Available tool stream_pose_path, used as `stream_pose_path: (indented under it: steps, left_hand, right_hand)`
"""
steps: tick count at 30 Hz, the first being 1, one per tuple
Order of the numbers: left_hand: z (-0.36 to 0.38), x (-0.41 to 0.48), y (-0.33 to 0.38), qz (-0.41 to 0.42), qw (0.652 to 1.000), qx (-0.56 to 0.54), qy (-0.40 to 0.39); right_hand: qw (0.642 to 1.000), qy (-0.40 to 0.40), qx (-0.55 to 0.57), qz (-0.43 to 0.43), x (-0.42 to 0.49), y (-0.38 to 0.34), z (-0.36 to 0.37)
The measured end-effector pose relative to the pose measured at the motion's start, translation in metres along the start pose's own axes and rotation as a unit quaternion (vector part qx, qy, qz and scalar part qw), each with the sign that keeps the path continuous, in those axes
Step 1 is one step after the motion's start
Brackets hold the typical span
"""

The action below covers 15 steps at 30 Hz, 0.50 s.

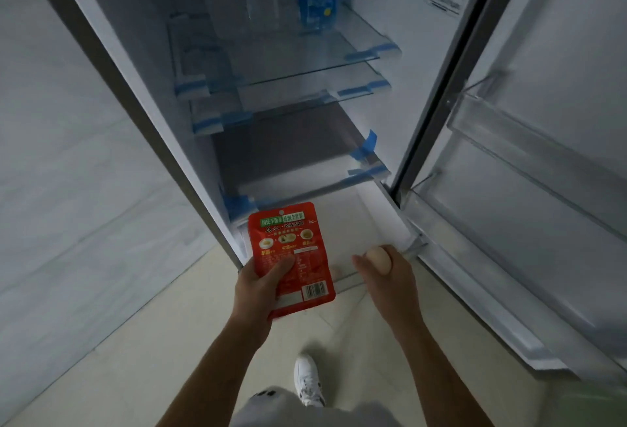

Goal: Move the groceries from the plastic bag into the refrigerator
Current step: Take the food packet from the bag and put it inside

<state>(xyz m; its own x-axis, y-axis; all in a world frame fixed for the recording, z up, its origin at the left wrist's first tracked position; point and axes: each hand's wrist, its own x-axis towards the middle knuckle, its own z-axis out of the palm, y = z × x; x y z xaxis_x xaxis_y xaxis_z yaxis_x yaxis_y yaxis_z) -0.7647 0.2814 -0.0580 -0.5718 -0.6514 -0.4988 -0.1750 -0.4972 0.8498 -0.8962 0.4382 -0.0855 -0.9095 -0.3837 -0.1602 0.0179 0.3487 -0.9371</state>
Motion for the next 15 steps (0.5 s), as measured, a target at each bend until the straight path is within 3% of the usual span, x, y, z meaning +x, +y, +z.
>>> stream_pose_path:
  steps: [8, 15]
  left_hand:
    - [0.017, 0.05, 0.025, -0.008, 1.0, -0.008, 0.026]
    - [0.022, 0.065, 0.028, 0.003, 0.994, -0.052, 0.101]
  right_hand:
    - [1.0, -0.003, -0.012, 0.008, 0.054, -0.004, 0.015]
    - [0.997, -0.069, -0.039, -0.003, 0.097, -0.007, 0.02]
